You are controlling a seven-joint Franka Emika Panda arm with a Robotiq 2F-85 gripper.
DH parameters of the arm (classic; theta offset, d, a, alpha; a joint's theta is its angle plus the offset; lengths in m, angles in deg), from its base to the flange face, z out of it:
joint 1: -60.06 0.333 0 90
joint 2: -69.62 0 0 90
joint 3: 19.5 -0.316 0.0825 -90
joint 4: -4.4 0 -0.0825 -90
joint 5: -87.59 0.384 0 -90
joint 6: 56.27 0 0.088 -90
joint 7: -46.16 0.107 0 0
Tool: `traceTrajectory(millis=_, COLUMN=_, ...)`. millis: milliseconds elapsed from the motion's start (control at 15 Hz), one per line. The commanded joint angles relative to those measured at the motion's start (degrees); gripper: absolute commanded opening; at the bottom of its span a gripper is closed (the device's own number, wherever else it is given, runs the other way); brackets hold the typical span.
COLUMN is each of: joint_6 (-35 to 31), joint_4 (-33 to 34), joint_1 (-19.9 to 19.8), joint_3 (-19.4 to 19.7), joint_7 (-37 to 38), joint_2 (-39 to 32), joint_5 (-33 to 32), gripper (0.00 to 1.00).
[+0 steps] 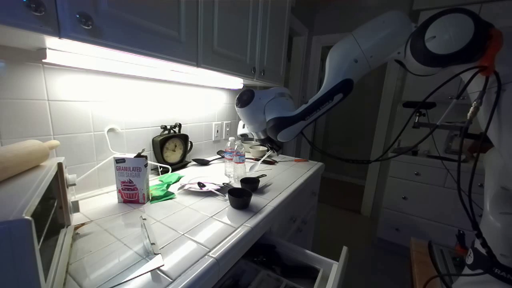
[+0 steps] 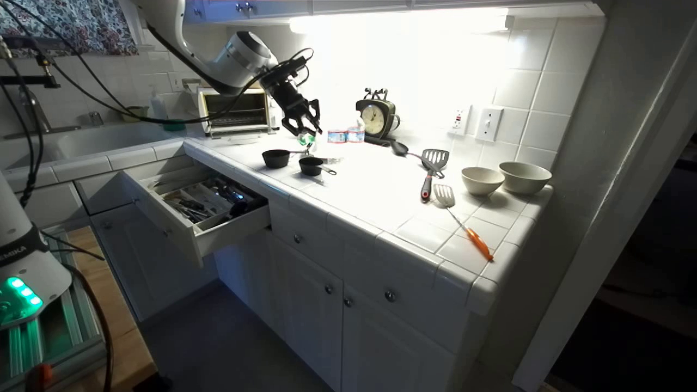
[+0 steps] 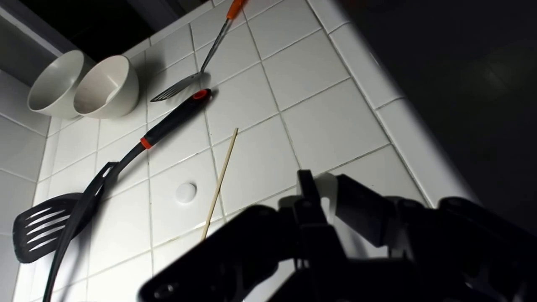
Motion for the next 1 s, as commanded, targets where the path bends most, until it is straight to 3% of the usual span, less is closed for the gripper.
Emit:
traceTrajectory(millis=0, joint_6=1.3, joint_4=-2.8, joint_1=0.3, joint_3=-0.7, joint_7=1.6, joint_2=2.2, joint_5=-3.3, gripper=0.04)
traceTrajectory(millis=933, joint_6=2.0, joint_4=-7.1, joint_1=0.6, joint_3=-1.9, joint_7=2.2, joint_2=5.1, joint_5=-9.6, gripper=0.04)
